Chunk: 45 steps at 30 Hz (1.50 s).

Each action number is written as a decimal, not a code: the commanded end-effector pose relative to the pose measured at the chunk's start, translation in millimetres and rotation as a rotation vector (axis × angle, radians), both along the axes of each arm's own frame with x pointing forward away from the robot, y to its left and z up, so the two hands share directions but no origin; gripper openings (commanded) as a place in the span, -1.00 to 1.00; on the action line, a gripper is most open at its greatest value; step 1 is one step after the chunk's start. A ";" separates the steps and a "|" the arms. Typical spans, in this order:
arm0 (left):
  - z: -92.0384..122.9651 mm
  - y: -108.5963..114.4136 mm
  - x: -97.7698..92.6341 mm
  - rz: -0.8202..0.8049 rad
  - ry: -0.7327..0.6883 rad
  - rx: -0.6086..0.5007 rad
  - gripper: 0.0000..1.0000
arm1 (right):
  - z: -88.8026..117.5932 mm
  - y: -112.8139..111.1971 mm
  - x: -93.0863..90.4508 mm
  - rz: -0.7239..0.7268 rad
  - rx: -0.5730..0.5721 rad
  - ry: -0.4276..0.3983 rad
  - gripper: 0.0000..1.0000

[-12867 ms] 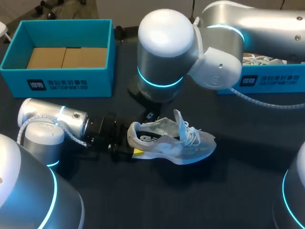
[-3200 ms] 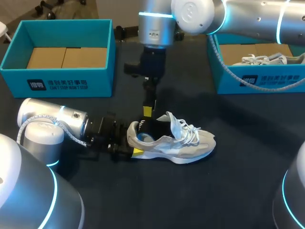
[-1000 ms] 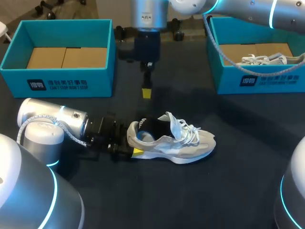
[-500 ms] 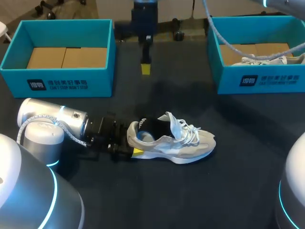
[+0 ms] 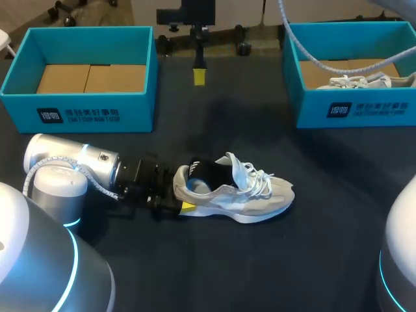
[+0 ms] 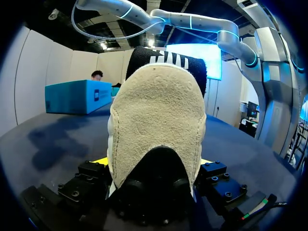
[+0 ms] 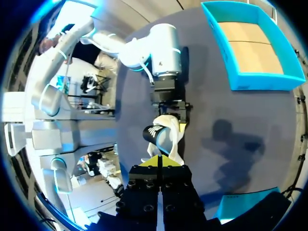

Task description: Take the shoe out of the shoebox, open the shoe tongue, remove and reinsert the insole, then place the shoe into the shoebox

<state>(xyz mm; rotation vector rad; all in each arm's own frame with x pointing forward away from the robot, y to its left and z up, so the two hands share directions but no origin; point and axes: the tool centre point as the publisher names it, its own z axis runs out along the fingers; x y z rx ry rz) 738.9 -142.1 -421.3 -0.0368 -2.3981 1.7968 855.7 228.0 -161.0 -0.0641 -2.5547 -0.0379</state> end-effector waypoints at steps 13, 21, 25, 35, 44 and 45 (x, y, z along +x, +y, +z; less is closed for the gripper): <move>-1.3 -0.4 -0.4 0.001 0.000 0.001 -1.00 | -7.9 3.6 2.9 -0.016 -0.046 0.084 -1.00; -1.3 -0.4 -0.4 0.001 0.000 0.001 -1.00 | -24.9 3.5 -6.2 -0.047 -0.010 0.120 -1.00; -1.3 -0.4 -0.4 0.001 0.000 0.001 -1.00 | -31.8 3.4 -16.3 -0.061 -0.019 0.134 -1.00; -1.3 -0.4 -0.4 0.001 0.000 0.001 -1.00 | -47.5 5.7 -47.8 -0.095 -0.013 0.175 -1.00; -1.3 -0.4 -0.4 0.001 0.000 0.001 -1.00 | -67.4 13.6 -71.7 -0.121 -0.014 0.232 -1.00; -1.3 -0.4 -0.4 0.001 0.000 0.001 -1.00 | -69.6 14.3 -73.7 -0.124 -0.010 0.240 -1.00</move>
